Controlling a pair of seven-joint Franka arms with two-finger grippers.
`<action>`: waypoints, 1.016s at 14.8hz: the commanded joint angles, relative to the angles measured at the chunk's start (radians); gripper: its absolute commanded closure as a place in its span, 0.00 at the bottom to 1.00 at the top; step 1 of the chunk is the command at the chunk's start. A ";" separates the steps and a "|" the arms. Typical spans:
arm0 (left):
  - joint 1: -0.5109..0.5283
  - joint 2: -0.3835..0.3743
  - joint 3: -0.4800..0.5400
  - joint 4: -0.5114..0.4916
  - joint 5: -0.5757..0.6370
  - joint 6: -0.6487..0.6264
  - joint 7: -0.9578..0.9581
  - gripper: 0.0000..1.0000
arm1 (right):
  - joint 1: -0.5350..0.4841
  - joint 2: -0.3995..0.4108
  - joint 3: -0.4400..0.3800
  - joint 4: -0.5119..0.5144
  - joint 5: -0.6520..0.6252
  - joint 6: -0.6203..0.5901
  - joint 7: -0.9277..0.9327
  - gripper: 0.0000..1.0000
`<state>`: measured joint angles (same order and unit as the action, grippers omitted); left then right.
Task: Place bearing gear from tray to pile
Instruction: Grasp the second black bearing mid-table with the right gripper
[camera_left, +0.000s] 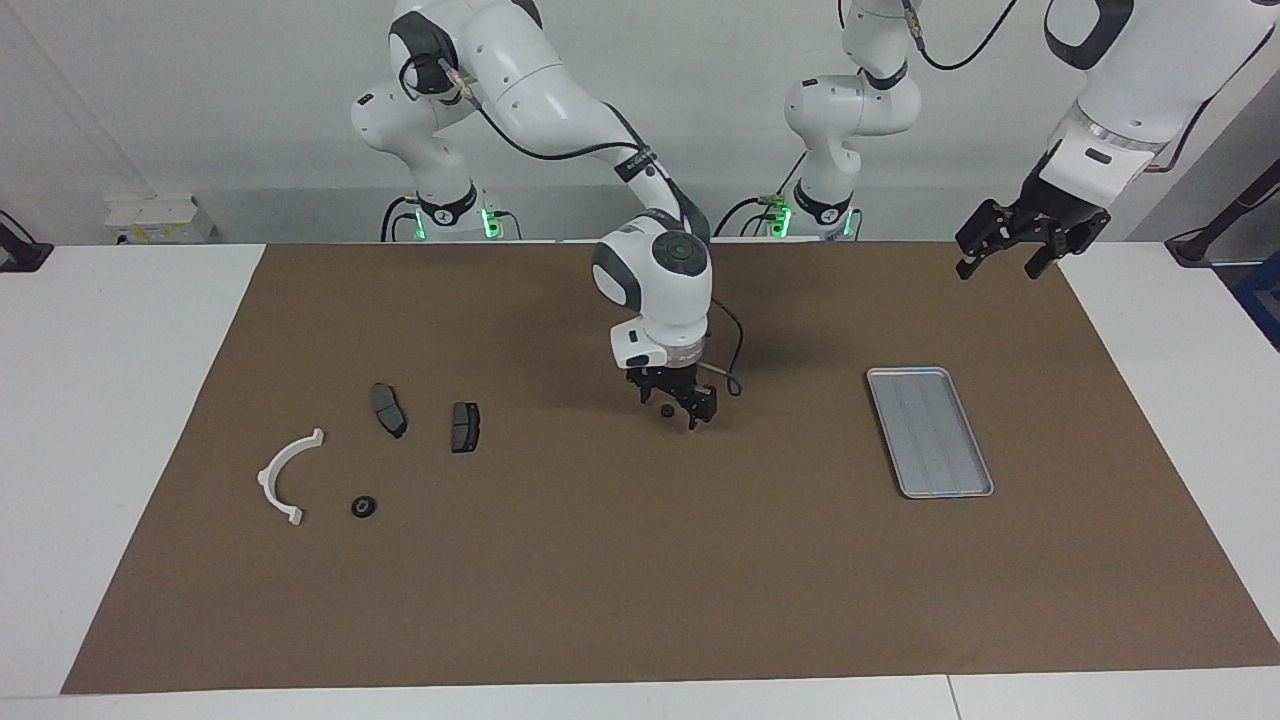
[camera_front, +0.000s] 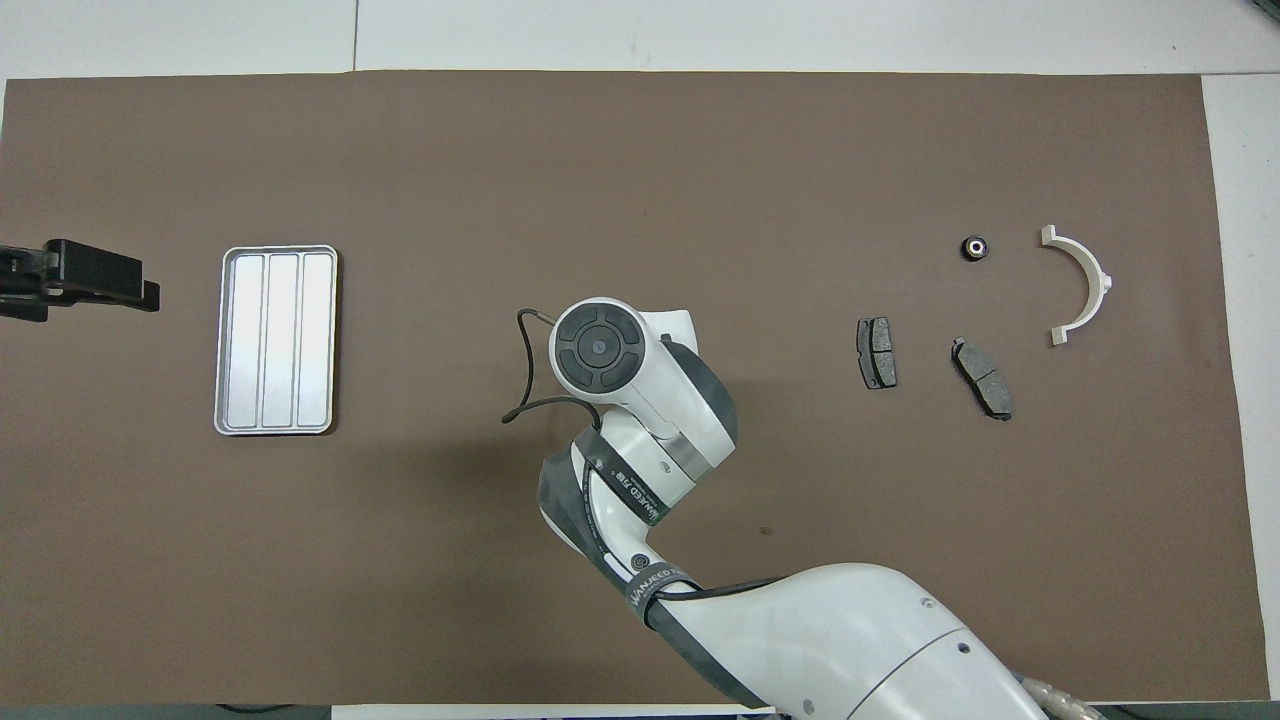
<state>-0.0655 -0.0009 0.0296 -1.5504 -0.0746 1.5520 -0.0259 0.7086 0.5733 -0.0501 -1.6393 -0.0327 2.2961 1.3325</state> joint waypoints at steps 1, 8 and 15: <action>-0.011 -0.031 0.009 -0.028 0.027 -0.020 0.000 0.00 | -0.009 0.008 0.007 -0.011 -0.012 0.032 0.017 0.04; -0.031 -0.030 0.007 -0.027 0.032 -0.007 0.000 0.00 | -0.008 0.005 0.009 -0.028 -0.009 0.011 0.011 0.83; -0.057 -0.060 0.006 -0.099 0.114 0.065 0.020 0.00 | -0.009 0.002 0.007 -0.013 -0.012 -0.033 0.005 1.00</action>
<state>-0.0985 -0.0073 0.0272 -1.5701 -0.0236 1.5693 -0.0216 0.7094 0.5689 -0.0494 -1.6481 -0.0327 2.2910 1.3325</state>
